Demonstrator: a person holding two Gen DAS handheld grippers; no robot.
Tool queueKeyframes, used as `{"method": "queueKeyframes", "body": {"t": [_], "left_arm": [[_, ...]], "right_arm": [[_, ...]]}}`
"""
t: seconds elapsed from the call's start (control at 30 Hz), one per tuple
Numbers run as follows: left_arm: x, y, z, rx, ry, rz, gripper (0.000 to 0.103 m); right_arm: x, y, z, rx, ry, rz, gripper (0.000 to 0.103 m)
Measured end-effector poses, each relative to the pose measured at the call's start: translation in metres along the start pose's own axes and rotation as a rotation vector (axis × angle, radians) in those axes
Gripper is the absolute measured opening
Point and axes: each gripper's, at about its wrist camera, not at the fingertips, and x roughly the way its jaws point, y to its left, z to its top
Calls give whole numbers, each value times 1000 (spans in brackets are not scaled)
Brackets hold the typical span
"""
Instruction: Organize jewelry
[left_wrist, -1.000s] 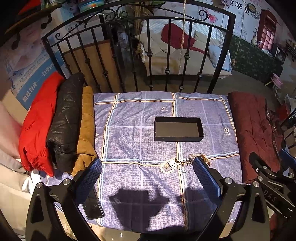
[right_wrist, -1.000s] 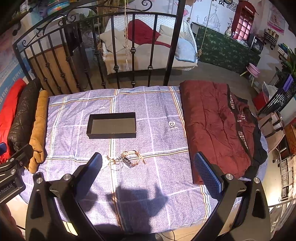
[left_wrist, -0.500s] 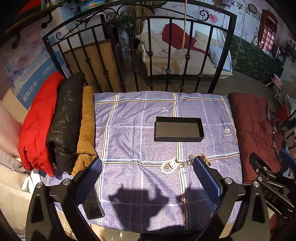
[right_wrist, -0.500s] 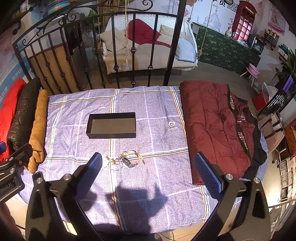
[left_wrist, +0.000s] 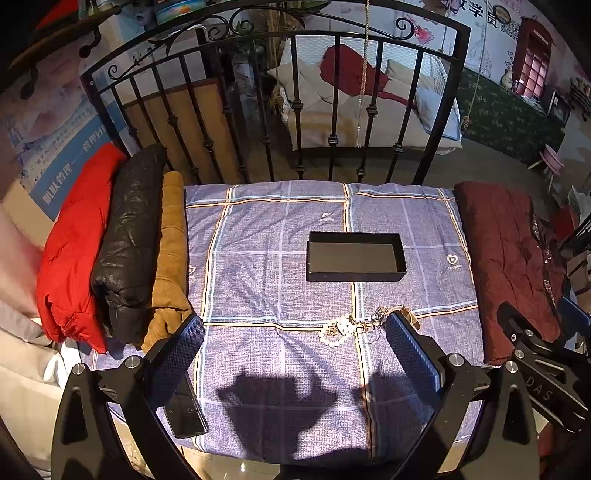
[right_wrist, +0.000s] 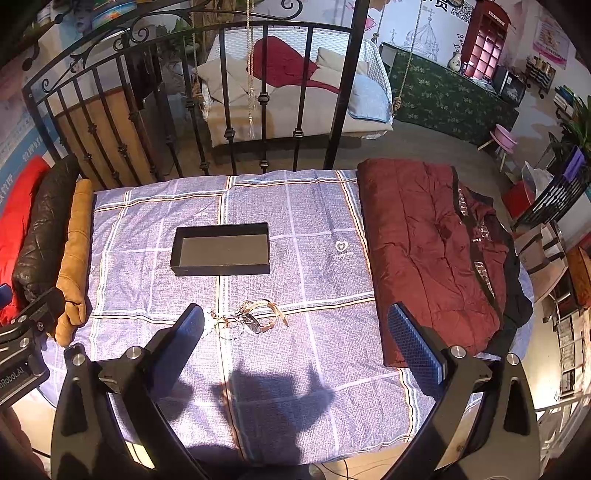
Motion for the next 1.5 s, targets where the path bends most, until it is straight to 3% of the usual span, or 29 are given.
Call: {"method": "queueKeyframes", "body": {"t": [0.7,0.93,1.07,1.23,1.3,1.37,1.5], "left_arm": [[8,-1,3,22,24,-8,97],[26,-3,0,33,33,-19,97],[63,-5,-14,38,47,-22,97],[133,-20,-40,81,125,-46,97],[163,-28,-52,93,142,-38,97],[192,-33,-61,83,158,-26,97],[237,-36,-72,34,203,-32,97]], "right_arm": [[6,3,2,11,19,7,97],[19,-3,2,27,14,58,97],[56,-3,-6,-41,13,40,97],[139,-2,-40,-93,103,34,97],[171,-1,-52,-98,136,35,89],[201,3,-62,-108,166,45,76],[236,12,-74,-107,199,93,69]]}}
